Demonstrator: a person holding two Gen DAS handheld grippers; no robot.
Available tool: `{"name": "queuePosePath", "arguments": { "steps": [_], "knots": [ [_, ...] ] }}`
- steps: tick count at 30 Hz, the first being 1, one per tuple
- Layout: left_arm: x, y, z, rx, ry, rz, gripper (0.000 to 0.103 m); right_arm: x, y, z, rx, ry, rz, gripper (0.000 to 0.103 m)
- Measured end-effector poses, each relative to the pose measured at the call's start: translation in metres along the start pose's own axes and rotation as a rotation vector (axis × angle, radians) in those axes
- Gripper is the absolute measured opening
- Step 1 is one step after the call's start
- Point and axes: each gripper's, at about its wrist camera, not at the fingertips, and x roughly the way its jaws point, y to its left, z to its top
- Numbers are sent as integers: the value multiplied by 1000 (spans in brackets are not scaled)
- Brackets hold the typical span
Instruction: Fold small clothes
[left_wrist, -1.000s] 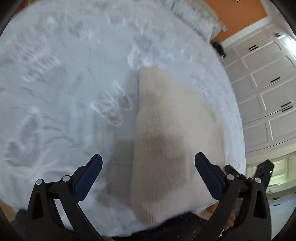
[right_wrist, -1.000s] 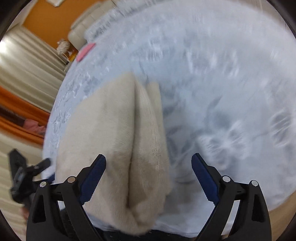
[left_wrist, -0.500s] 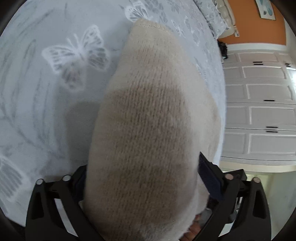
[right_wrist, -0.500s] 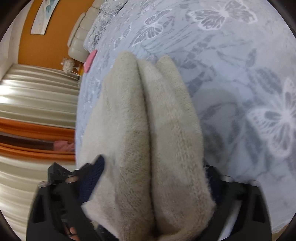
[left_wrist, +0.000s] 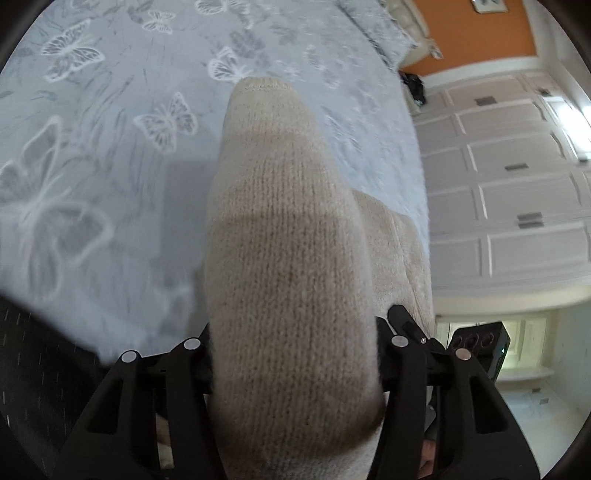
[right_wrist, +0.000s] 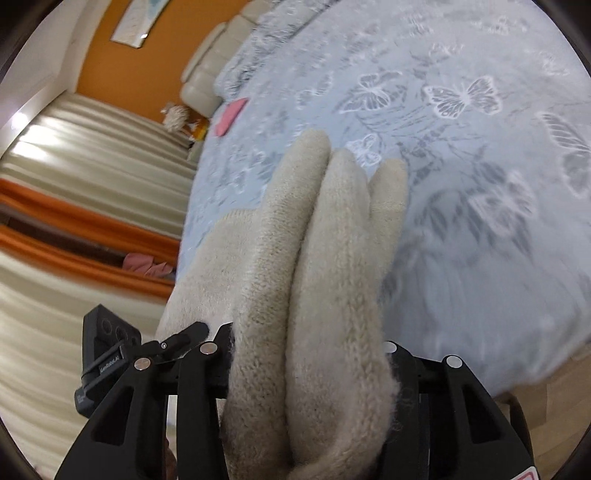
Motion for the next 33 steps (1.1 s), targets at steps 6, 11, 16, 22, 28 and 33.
{"name": "queuePosePath", "arguments": {
  "steps": [6,11,16,22,28,33],
  "knots": [
    [-44,-12,-77,86,39,-29,53,-70,30,-74,-79,-14,-14,42],
    [-84,-9,-132,190,19,-46,53,-108,64,-128,-177,-40,-37,43],
    [-139,-20,-171,292,-72,-69,53,-136,105,-163,-308,-113,-14,42],
    [-209,-71,-179,466,-286,-130,53,-186,155,-165,-419,-287,109,43],
    [-268,-130,-176,659,-502,-190,54,-232,206,-144,-557,-478,210,43],
    [-312,-171,-165,787,-662,-227,54,-263,251,-113,-658,-605,310,44]
  ]
}}
